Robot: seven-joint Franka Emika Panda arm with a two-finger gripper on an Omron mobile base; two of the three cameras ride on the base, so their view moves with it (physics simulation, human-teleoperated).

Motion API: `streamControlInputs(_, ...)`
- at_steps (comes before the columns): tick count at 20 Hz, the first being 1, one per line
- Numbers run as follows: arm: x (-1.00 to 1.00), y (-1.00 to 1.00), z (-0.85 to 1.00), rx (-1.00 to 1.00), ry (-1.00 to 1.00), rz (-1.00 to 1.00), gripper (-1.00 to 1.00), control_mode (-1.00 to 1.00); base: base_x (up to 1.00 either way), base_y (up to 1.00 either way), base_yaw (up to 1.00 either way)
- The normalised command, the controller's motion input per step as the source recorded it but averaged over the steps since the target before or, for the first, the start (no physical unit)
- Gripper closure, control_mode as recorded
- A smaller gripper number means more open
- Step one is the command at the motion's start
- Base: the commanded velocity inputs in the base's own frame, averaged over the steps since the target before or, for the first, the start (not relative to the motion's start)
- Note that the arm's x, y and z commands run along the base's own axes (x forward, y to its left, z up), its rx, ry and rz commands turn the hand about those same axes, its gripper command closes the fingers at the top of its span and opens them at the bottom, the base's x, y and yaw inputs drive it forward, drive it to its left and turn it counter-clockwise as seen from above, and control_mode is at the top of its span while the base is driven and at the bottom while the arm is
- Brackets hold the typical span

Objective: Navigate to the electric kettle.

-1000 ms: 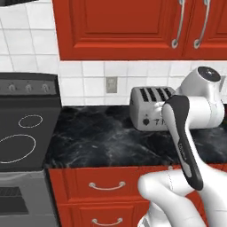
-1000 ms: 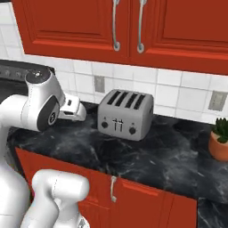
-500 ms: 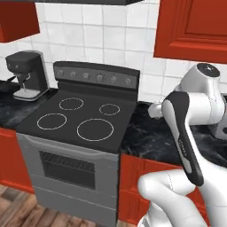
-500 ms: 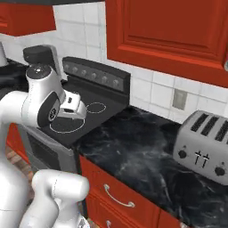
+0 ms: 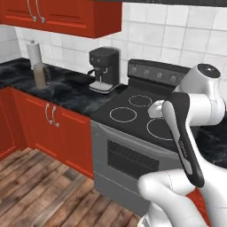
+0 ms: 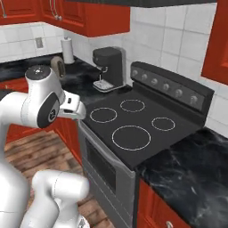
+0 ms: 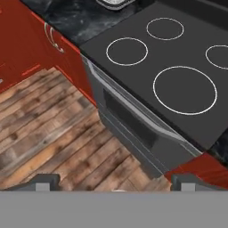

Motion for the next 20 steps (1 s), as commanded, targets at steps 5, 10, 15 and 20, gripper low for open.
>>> streamControlInputs(5,0.00,0.00,0.00,0.00,0.00,0.00,-1.00,1.00,0.63,1.00,0.15)
streamControlInputs(10,0.00,0.00,0.00,0.00,0.00,0.00,-1.00,1.00,0.63,1.00,-0.12)
streamControlInputs(15,0.00,0.00,0.00,0.00,0.00,0.00,-1.00,1.00,0.37,1.00,-0.32)
streamControlInputs(20,0.00,0.00,0.00,0.00,0.00,0.00,-1.00,1.00,0.41,1.00,-0.36)
